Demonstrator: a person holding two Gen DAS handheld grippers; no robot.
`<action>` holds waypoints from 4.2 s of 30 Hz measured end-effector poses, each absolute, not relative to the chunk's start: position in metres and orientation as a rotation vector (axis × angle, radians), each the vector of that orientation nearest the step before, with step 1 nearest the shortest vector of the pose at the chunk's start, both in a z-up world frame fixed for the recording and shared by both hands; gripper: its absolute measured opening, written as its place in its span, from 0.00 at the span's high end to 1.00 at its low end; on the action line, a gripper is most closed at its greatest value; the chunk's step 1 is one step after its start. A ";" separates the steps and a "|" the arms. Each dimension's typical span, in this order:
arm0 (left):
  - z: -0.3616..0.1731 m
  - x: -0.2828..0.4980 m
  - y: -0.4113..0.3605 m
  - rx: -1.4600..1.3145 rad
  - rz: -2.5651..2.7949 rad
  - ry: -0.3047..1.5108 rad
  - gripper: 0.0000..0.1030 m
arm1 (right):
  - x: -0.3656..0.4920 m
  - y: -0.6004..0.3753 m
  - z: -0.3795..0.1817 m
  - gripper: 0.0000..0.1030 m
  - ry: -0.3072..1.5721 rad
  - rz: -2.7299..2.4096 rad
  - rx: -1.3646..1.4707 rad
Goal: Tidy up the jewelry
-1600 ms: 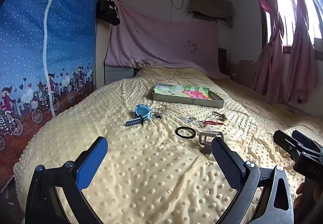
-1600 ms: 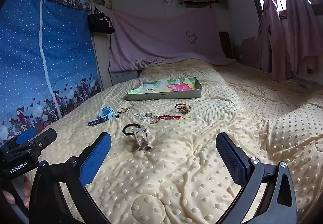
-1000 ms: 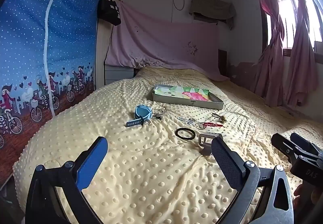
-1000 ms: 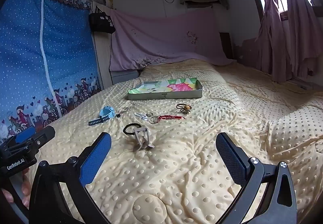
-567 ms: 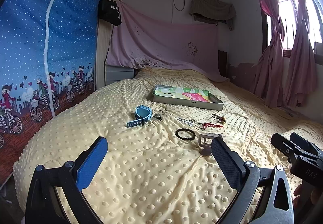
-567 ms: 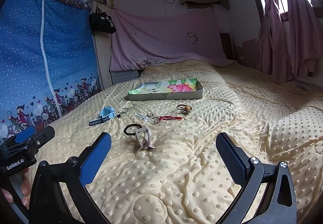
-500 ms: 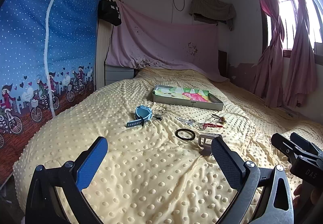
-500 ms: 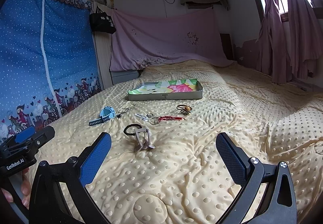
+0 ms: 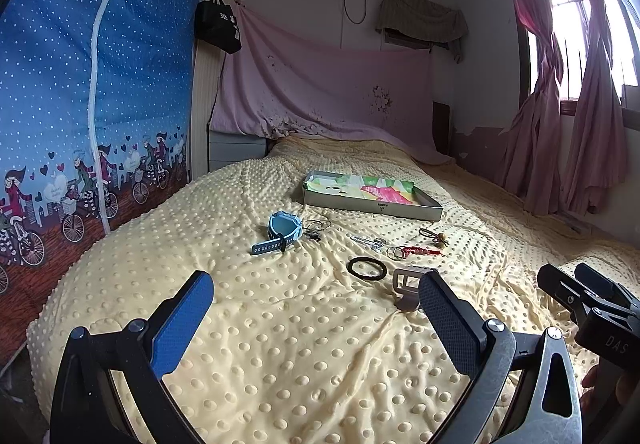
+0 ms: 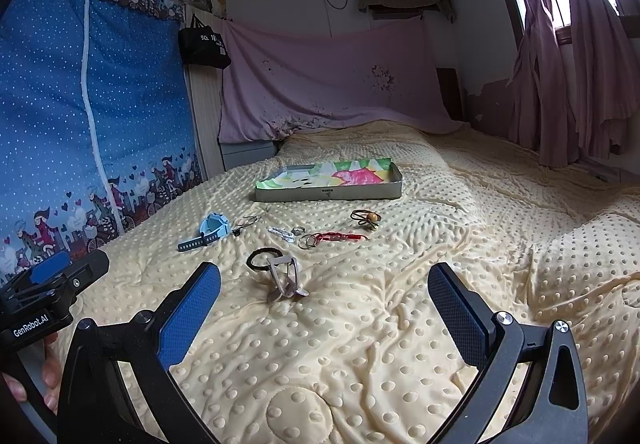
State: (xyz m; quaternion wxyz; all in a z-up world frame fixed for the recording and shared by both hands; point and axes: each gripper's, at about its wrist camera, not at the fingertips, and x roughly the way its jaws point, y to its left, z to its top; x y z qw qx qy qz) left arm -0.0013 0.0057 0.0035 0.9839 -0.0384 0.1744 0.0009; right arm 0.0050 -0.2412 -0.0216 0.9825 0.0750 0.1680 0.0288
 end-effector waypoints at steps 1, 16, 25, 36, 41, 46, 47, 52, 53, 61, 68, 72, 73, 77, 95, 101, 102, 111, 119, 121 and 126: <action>0.004 -0.001 0.006 -0.078 0.002 0.350 0.00 | 0.005 -0.241 -0.019 0.01 0.338 0.058 0.151; 0.004 -0.001 0.005 -0.077 0.001 0.347 0.00 | 0.001 -0.241 -0.012 0.01 0.330 0.061 0.151; 0.004 -0.001 0.005 -0.077 0.001 0.345 0.00 | 0.000 -0.241 -0.011 0.01 0.330 0.061 0.150; 0.017 -0.002 0.002 -0.079 0.001 0.349 0.00 | -0.004 -0.241 -0.009 0.01 0.333 0.062 0.150; 0.014 -0.001 -0.001 -0.076 0.004 0.353 0.00 | -0.001 -0.240 -0.013 0.01 0.339 0.063 0.151; 0.003 0.007 -0.001 -0.079 0.004 0.365 0.00 | 0.006 -0.240 -0.019 0.01 0.348 0.064 0.152; 0.003 0.009 -0.001 -0.079 0.005 0.368 0.00 | 0.006 -0.239 -0.019 0.01 0.349 0.064 0.151; 0.001 0.012 0.001 -0.081 0.009 0.373 0.00 | 0.013 -0.240 -0.022 0.01 0.358 0.064 0.153; 0.000 0.015 0.001 -0.083 0.008 0.376 0.00 | 0.015 -0.240 -0.023 0.01 0.360 0.065 0.153; -0.003 0.032 0.004 -0.085 0.004 0.400 0.00 | 0.030 -0.241 -0.024 0.01 0.375 0.071 0.152; -0.004 0.058 0.006 -0.082 0.015 0.411 0.00 | 0.051 -0.239 -0.027 0.01 0.392 0.084 0.153; -0.005 0.074 0.009 -0.097 0.019 0.413 0.00 | 0.066 -0.237 -0.027 0.01 0.393 0.093 0.155; -0.006 0.079 0.009 -0.096 0.019 0.415 0.00 | 0.070 -0.237 -0.027 0.01 0.397 0.097 0.155; -0.009 0.105 0.009 -0.077 0.015 0.441 0.00 | 0.092 -0.234 -0.032 0.01 0.429 0.124 0.160; -0.056 0.192 -0.004 -0.066 -0.236 0.653 0.29 | 0.155 -0.206 -0.075 0.42 0.648 0.309 0.117; -0.070 0.212 -0.011 -0.054 -0.286 0.706 0.50 | 0.169 -0.198 -0.087 0.50 0.712 0.329 0.109; -0.072 0.215 -0.012 -0.057 -0.300 0.716 0.56 | 0.171 -0.198 -0.088 0.52 0.718 0.335 0.111; -0.079 0.239 -0.016 -0.080 -0.401 0.759 0.73 | 0.183 -0.198 -0.096 0.60 0.745 0.328 0.127; -0.082 0.257 -0.030 0.011 -0.447 0.786 0.73 | 0.188 -0.198 -0.098 0.61 0.747 0.329 0.135; -0.085 0.260 -0.032 0.026 -0.458 0.804 0.85 | 0.190 -0.198 -0.099 0.62 0.748 0.332 0.139; -0.092 0.261 -0.035 0.040 -0.466 0.845 0.94 | 0.193 -0.195 -0.100 0.70 0.757 0.347 0.139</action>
